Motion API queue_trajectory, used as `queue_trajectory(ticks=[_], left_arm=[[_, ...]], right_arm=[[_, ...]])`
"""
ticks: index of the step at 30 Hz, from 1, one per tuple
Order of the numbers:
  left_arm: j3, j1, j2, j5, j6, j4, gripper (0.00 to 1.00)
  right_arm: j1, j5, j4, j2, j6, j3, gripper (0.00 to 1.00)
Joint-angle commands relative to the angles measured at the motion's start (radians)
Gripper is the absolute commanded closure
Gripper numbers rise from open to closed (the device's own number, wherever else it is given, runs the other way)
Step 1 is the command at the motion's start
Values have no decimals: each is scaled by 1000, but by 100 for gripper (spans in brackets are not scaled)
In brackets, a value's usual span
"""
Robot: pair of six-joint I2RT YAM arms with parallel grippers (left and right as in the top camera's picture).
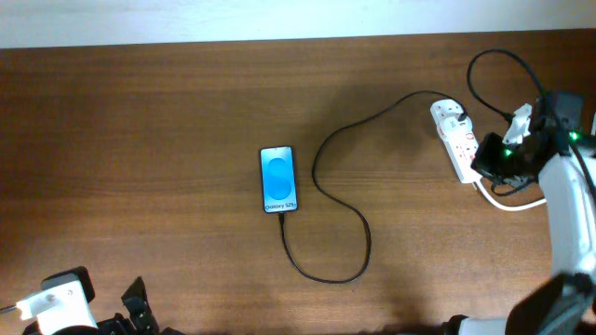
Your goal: Plug charger to phone and switch on socket
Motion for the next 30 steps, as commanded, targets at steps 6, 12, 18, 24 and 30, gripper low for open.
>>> queue_trajectory(ticks=[6,12,18,24,30], left_arm=[[-13,-3,-4,-83,18,-56,1],[-13,-3,-4,-89,18,-56,1],[-13,-3,-4,-87,18,-54,1],[-13,-3,-4,-87,18,-54,1],[-13,-3,-4,-87,18,-54,1]], right_arm=[[-7,-66,-15,393,98,378,96],[-41,-64,13,526,276,411,96],[-58,-87,95,560,352,411,96],[-56,-117,137,595,379,411,96],[-17,-107,163,642,389,411,96]])
